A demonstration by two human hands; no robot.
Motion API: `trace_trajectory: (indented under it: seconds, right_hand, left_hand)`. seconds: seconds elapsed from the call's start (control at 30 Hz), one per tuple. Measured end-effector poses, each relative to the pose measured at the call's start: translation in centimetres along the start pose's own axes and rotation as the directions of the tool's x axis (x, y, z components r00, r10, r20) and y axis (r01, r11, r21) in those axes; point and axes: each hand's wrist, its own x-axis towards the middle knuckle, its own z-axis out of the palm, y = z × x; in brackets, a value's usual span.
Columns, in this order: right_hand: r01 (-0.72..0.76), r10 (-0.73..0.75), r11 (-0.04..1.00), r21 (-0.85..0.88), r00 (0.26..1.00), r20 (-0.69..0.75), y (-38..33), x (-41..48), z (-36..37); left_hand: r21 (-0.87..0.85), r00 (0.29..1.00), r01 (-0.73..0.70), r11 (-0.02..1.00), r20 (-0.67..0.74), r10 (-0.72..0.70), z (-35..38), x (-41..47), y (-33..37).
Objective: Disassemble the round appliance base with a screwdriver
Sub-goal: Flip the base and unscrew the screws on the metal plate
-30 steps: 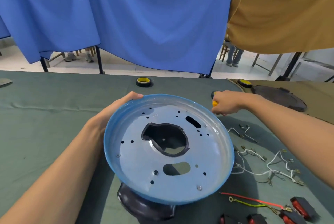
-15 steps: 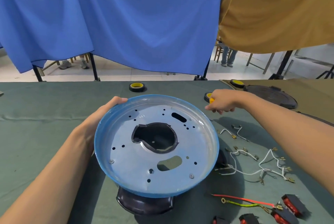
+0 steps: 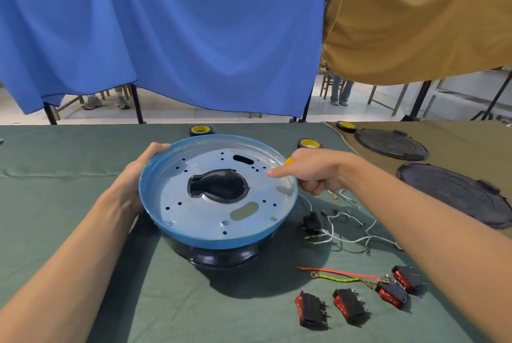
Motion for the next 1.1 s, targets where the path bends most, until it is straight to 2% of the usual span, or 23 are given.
trace_trajectory:
  seconds: [0.13, 0.23, 0.33, 0.43, 0.6, 0.77, 0.9, 0.97, 1.1]
  right_hand:
    - [0.051, -0.027, 0.994, 0.097, 0.971, -0.236, 0.4, 0.9, 0.8]
    - [0.064, 0.004, 0.98, 0.186, 0.94, -0.341, 0.4, 1.4, 1.1]
    - [0.066, 0.011, 0.975, 0.211, 0.938, -0.348, 0.5, 1.5, 1.2]
    - [0.081, -0.03, 0.984, 0.161, 0.955, -0.296, 0.8, 1.3, 1.2]
    - [0.093, -0.058, 0.989, 0.117, 0.96, -0.274, 0.8, 0.9, 1.2]
    - [0.108, -0.071, 0.99, 0.095, 0.942, -0.329, 0.7, 1.2, 2.0]
    - [0.023, -0.021, 1.0, 0.001, 0.953, -0.303, 0.2, 0.4, 1.6]
    - [0.009, -0.004, 1.0, 0.018, 0.959, -0.283, -0.1, 0.0, 1.3]
    - [0.052, -0.031, 0.998, 0.039, 0.909, -0.416, -0.3, 0.9, 2.0]
  left_hand:
    - [-0.034, 0.994, -0.003, 0.999, -0.105, 0.0, 0.2, -1.1, -0.3]
    - [-0.016, 0.988, 0.041, 0.999, -0.145, -0.042, 0.3, -1.8, -0.4]
    - [0.019, 0.986, 0.037, 0.999, -0.165, -0.033, 0.3, -2.1, -0.1]
    - [0.191, 0.982, 0.035, 0.981, -0.186, 0.002, 0.2, -1.9, 0.2]
    - [0.289, 0.988, 0.063, 0.955, -0.155, -0.018, 0.3, -1.9, 0.2]
    - [0.304, 0.932, 0.056, 0.951, -0.356, 0.059, 0.9, -0.8, -0.7]
    - [0.326, 0.901, 0.023, 0.945, -0.415, 0.122, 1.1, 0.0, -1.0]
    - [0.312, 0.882, 0.019, 0.95, -0.453, 0.131, 1.4, 0.0, -1.2]
    - [0.304, 0.841, 0.024, 0.953, -0.522, 0.145, 2.3, -0.3, -1.9]
